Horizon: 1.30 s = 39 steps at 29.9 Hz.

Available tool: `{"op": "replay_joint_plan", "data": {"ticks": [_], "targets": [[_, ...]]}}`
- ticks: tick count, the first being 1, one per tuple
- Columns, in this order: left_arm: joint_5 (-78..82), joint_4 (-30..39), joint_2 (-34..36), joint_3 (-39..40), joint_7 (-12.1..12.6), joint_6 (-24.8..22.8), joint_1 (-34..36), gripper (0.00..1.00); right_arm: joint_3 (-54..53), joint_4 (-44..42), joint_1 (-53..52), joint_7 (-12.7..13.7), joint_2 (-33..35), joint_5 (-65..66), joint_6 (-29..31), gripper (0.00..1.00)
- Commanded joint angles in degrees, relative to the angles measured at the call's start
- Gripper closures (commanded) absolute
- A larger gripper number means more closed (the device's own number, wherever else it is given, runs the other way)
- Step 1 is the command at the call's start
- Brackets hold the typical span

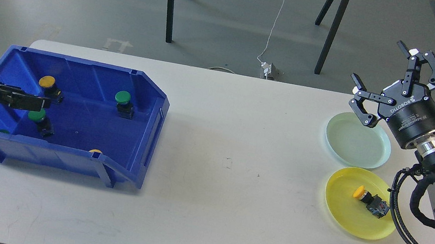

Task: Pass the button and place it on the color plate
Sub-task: 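Raise the right gripper and move the left gripper back to the bin, then grasp the green-topped button in the bin with the left gripper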

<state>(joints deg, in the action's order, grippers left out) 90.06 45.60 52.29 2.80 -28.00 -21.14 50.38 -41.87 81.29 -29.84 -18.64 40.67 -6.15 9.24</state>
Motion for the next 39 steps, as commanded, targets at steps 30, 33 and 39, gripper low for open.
{"op": "replay_joint_plan", "data": {"ticks": [30, 33, 39], "targets": [[0.03, -10.01, -7.81, -2.36, 0.00, -0.04, -1.33, 0.03, -0.06, 0.09, 2.07, -1.05, 0.11, 0.00, 0.16, 0.04], [0.03, -10.35, -8.08, -2.71, 0.00, 0.05, -1.25, 0.04, -0.06, 0.09, 2.16, -1.05, 0.11, 0.00, 0.16, 0.04], [0.03, -10.71, -8.25, -3.59, 0.00, 0.14, -1.25, 0.04, -0.23, 0.09, 2.42, -1.14, 0.11, -0.09, 0.16, 0.04]]}}
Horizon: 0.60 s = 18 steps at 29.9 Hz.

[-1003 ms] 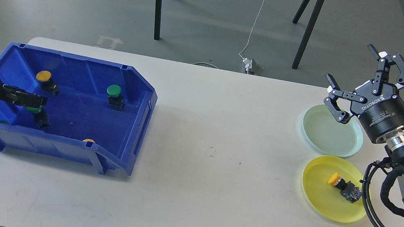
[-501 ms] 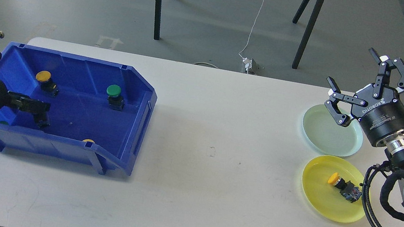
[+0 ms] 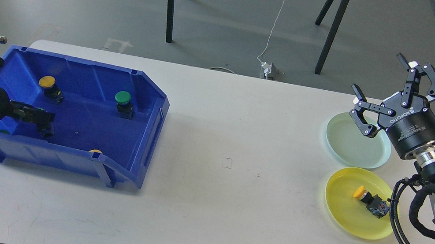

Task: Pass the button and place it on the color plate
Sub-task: 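Grasp the green-topped button in the bin with the left gripper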

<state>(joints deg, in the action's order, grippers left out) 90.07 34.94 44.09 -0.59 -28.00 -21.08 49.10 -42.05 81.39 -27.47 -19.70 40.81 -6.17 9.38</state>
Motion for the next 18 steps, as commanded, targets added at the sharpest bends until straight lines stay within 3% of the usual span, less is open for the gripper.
{"op": "replay_joint_plan", "data": {"ticks": [1, 18], "targets": [[-0.16, -0.05, -0.05, -0.20, 0.00, 0.16, 0.03, 0.05, -0.05, 0.00, 0.05, -0.17, -0.03, -0.07, 0.11, 0.04], [-0.16, -0.40, -0.93, -0.20, 0.00, 0.60, 0.03, 0.16, -0.05, 0.09, 0.57, -0.17, 0.32, -0.07, 0.11, 0.04]]}}
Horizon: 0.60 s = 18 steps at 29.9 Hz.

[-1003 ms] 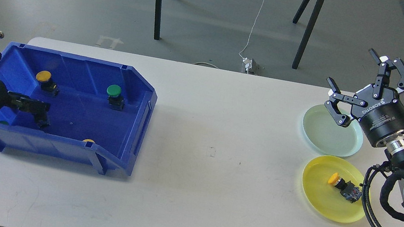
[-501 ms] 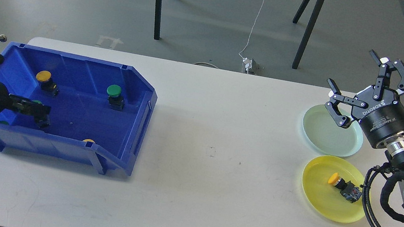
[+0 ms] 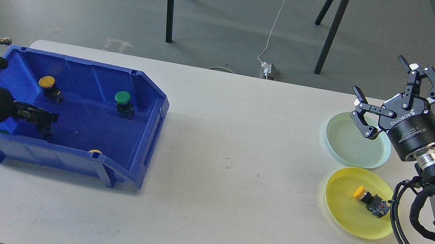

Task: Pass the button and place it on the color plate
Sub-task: 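Grasp the green-topped button in the bin with the left gripper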

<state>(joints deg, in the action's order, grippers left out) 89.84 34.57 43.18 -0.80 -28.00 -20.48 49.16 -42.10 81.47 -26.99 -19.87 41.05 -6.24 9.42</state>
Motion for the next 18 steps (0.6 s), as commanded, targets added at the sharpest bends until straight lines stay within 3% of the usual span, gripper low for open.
{"op": "replay_joint_plan", "data": {"ticks": [1, 7, 18], "targets": [[0.08, -0.03, -0.03, 0.00, 0.00, 0.01, -0.03, 0.16, 0.00, 0.00, 0.10, 0.00, 0.09, 0.00, 0.07, 0.04], [0.08, -0.03, -0.02, 0.00, 0.00, 0.01, -0.03, 0.18, -0.08, 0.00, 0.28, -0.35, 0.09, 0.00, 0.07, 0.04], [0.08, 0.06, 0.06, -0.44, 0.00, 0.09, -1.00, 0.42, 0.00, 0.00, 0.45, -0.35, 0.09, 0.00, 0.07, 0.04]]}}
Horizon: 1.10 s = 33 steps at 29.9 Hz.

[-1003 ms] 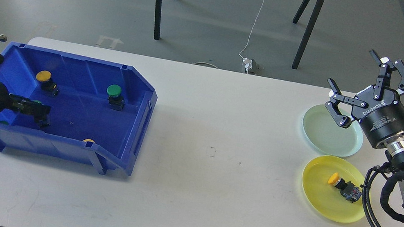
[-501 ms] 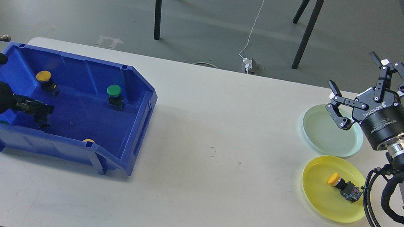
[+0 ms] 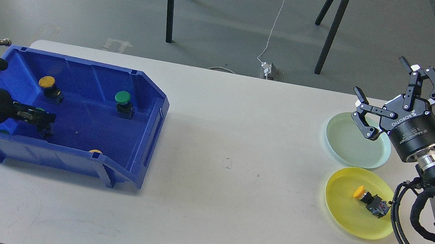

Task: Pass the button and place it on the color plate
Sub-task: 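Grasp the green-topped button in the bin with the left gripper, then lift the green button and extend the left arm toward the right gripper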

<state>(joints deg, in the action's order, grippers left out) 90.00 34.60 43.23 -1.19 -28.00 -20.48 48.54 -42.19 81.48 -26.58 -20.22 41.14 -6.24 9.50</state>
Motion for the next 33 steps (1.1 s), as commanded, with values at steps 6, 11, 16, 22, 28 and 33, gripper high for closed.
{"op": "replay_joint_plan", "data": {"ticks": [6, 11, 16, 22, 28, 33], "targets": [[-0.18, 0.12, 0.01, 0.05, 0.00, 0.61, -0.29, 0.55, 0.09, -0.01, 0.13, 0.01, 0.00, 0.00, -0.01, 0.04], [-0.18, 0.29, 0.01, 0.05, 0.00, 1.23, -0.11, 0.66, 0.00, -0.01, 0.83, -0.08, 0.00, 0.00, -0.01, 0.04], [-0.18, 0.38, 0.01, 0.05, 0.00, 1.32, 0.24, 0.70, 0.00, -0.01, 1.36, -0.52, 0.00, 0.00, -0.01, 0.04], [-0.35, 2.13, 0.71, 0.49, 0.00, 0.97, 1.20, 0.71, 0.00, -0.10, 1.36, -0.87, 0.00, 0.00, -0.01, 0.04], [-0.97, 17.76, 10.71, 1.80, 0.00, -1.23, 5.24, 0.71, -0.09, -0.18, 1.36, -0.87, 0.00, 0.00, -0.01, 0.04], [-2.98, 29.80, 19.42, 8.30, 0.00, -4.39, 7.27, 0.71, -0.09, -0.18, 1.36, -0.87, 0.00, 0.00, -0.01, 0.04]]}}
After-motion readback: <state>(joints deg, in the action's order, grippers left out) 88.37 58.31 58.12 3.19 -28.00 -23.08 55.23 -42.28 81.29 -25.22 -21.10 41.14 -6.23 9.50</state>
